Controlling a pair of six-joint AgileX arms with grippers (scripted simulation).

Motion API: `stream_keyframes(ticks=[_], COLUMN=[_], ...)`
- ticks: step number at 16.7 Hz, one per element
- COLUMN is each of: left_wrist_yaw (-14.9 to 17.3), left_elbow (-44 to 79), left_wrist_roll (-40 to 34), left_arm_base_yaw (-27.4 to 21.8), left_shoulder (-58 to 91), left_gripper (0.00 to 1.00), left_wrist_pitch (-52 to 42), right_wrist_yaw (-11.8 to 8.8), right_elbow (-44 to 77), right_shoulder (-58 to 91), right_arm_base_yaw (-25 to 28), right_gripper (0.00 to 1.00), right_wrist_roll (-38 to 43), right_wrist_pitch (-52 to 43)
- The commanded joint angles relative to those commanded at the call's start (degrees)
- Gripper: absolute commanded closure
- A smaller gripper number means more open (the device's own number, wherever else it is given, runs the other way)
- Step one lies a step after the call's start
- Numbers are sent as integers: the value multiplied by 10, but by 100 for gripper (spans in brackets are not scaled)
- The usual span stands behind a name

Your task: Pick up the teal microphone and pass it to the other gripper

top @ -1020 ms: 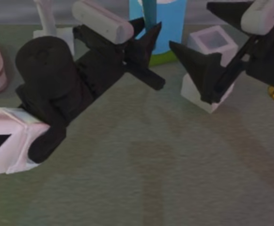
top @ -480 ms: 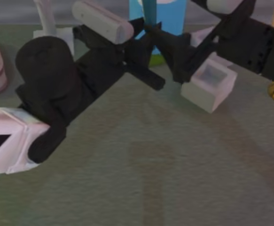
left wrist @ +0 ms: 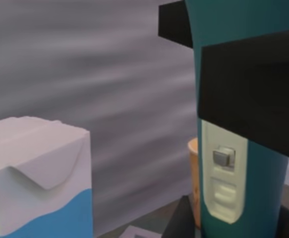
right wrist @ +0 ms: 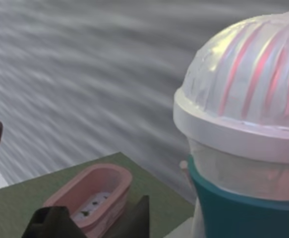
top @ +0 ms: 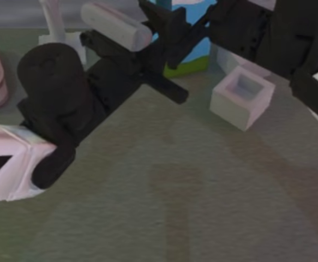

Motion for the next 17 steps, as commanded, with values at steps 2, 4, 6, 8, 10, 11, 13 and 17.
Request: stream_keyframes(ticks=[2,4,6,8,10,11,13,17], left_wrist_yaw=[0,0,0,0,0,0,0,0], left_elbow=[0,0,0,0,0,0,0,0], left_wrist_roll=[0,0,0,0,0,0,0,0], left_arm_base_yaw=[0,0,0,0,0,0,0,0], left_shoulder=[0,0,0,0,0,0,0,0], left_gripper=[100,100,100,100,100,100,100,100], left_wrist_pitch=[0,0,0,0,0,0,0,0], right_wrist_yaw=[0,0,0,0,0,0,0,0], right_elbow=[0,0,0,0,0,0,0,0], right_shoulder=[0,0,0,0,0,0,0,0], right_arm_base_yaw=[0,0,0,0,0,0,0,0], right_gripper=[0,15,30,45,60,68,83,100], right_wrist_roll=[0,0,0,0,0,0,0,0], right_wrist_pitch=[0,0,0,0,0,0,0,0])
